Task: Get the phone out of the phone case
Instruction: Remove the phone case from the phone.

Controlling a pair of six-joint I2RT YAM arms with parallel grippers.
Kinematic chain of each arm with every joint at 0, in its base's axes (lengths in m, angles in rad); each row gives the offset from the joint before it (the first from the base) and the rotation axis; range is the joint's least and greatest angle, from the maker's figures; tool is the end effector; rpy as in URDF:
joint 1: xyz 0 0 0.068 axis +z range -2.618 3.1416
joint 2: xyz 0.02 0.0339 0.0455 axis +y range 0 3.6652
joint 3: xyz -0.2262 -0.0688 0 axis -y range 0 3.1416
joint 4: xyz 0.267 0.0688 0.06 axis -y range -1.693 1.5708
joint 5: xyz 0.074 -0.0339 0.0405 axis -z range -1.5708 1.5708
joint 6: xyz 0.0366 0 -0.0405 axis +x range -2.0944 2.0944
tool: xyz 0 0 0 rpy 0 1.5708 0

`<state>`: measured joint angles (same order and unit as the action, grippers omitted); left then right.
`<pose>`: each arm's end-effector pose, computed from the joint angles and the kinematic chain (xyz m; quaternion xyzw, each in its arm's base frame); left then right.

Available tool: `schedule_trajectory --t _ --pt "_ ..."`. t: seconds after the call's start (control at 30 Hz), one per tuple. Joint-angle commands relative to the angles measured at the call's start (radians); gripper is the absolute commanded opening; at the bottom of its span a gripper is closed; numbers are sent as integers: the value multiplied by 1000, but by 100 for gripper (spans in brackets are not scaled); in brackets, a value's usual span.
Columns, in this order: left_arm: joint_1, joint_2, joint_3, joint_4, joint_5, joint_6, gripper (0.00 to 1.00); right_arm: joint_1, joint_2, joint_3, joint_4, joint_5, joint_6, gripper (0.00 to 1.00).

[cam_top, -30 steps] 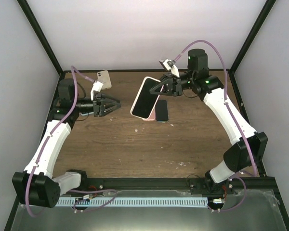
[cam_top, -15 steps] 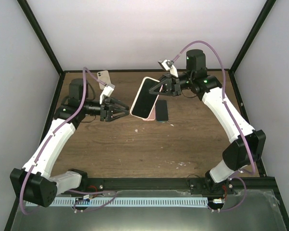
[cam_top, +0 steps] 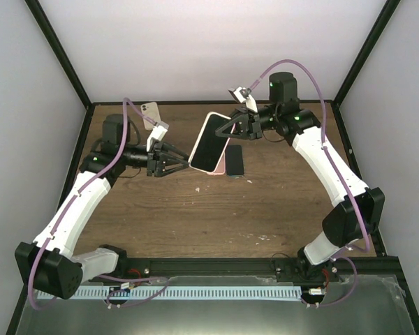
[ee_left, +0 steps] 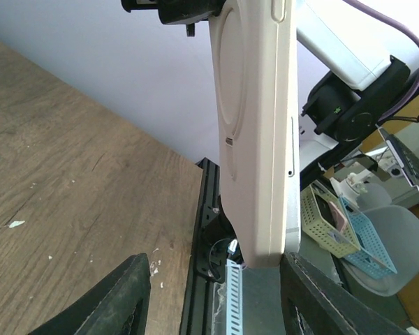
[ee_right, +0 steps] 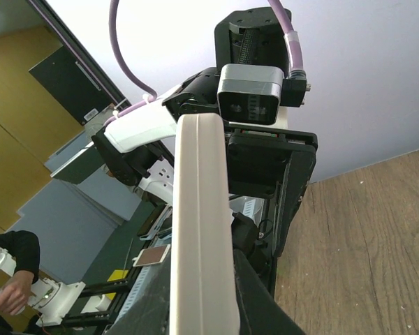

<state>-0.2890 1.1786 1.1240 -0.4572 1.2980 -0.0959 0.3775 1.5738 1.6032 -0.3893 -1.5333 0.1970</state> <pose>0.2550 -0.1126 0.3268 0.3701 0.6550 -0.5890 0.2952 0.3178 0.1653 0.3810 -0.4466 0.5542 0.6632 0.2315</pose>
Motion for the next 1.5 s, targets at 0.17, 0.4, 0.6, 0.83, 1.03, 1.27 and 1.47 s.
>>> schedule_trajectory --t 0.17,0.4,0.6,0.83,1.03,1.27,1.47 --pt "-6 17 17 12 -119 11 48 20 -21 4 25 -134 2 1" --pt "-3 41 8 12 -268 1 38 66 -38 0 3 -224 -30 1" --pt "9 72 -2 34 -243 -7 36 97 -47 3 -33 -287 -58 1" --pt "44 119 -12 48 -239 5 32 141 -58 1 -42 -320 -62 1" --pt "40 130 8 42 -235 33 31 174 -57 -14 -34 -319 -55 1" --pt "-33 117 57 38 -131 68 33 179 -29 -78 -36 -262 -84 1" --pt "-63 121 92 18 -144 60 34 185 5 -78 -115 -199 -166 1"
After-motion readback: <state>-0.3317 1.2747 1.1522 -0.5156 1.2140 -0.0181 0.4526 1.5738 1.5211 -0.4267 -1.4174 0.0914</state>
